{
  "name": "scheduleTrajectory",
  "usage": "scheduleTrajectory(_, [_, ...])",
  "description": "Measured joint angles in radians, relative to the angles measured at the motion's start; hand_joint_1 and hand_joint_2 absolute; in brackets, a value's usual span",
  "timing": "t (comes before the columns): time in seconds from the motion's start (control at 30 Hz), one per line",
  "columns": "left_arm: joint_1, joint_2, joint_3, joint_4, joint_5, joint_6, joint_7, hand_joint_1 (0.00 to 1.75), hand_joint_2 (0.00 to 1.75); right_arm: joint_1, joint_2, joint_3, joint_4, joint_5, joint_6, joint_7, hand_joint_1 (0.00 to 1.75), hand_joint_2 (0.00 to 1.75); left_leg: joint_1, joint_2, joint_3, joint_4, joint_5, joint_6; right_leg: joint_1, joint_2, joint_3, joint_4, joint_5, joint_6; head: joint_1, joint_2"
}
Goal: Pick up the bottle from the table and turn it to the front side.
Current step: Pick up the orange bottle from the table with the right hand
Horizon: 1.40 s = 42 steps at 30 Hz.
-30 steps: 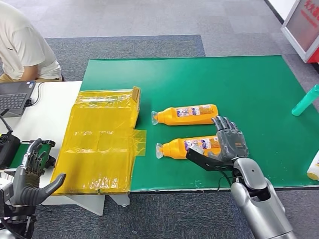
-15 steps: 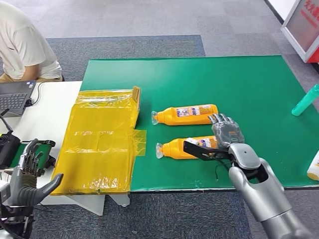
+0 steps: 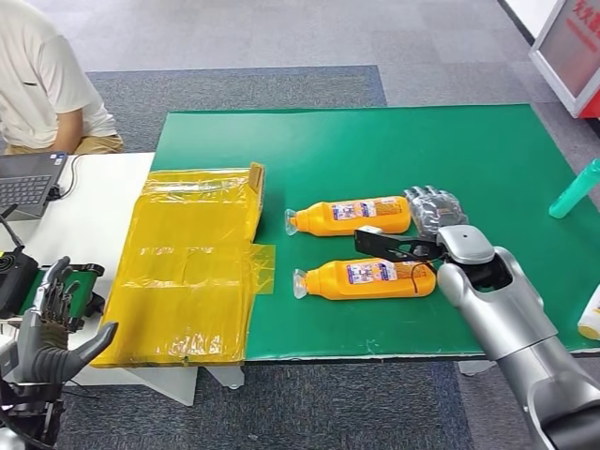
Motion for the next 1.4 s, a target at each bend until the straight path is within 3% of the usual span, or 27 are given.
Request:
scheduleTrajectory(0.43, [-0.004, 0.009, 0.0, 0.007, 0.016, 0.004, 0.0, 0.0, 1.75, -0.104, -0.01, 0.091, 0.068, -0.061, 0.121, -0.043, 0.0, 1.75, 0.0, 0.0, 0.0, 0.0, 0.0, 0.0, 0.0, 0.0, 0.0, 0.0, 0.0, 0.0, 0.0, 0.0])
scheduleTrajectory(0.6, [0.0, 0.009, 0.001, 0.009, 0.016, 0.004, -0.006, 0.0, 1.75, -0.116, -0.038, 0.131, 0.039, -0.104, 0.151, -0.034, 0.0, 1.75, 0.0, 0.0, 0.0, 0.0, 0.0, 0.0, 0.0, 0.0, 0.0, 0.0, 0.0, 0.0, 0.0, 0.0])
scheduleTrajectory(1.0, [0.022, -0.003, 0.028, 0.009, 0.007, -0.021, -0.013, 0.0, 1.75, -0.025, -0.151, 0.177, -0.129, -0.18, 0.112, 0.021, 0.0, 1.75, 0.0, 0.0, 0.0, 0.0, 0.0, 0.0, 0.0, 0.0, 0.0, 0.0, 0.0, 0.0, 0.0, 0.0])
scheduleTrajectory(1.4, [0.021, -0.01, 0.029, 0.009, 0.007, -0.021, -0.013, 0.0, 1.75, 0.059, -0.174, 0.178, -0.185, -0.177, 0.086, 0.031, 0.0, 1.75, 0.0, 0.0, 0.0, 0.0, 0.0, 0.0, 0.0, 0.0, 0.0, 0.0, 0.0, 0.0, 0.0, 0.0])
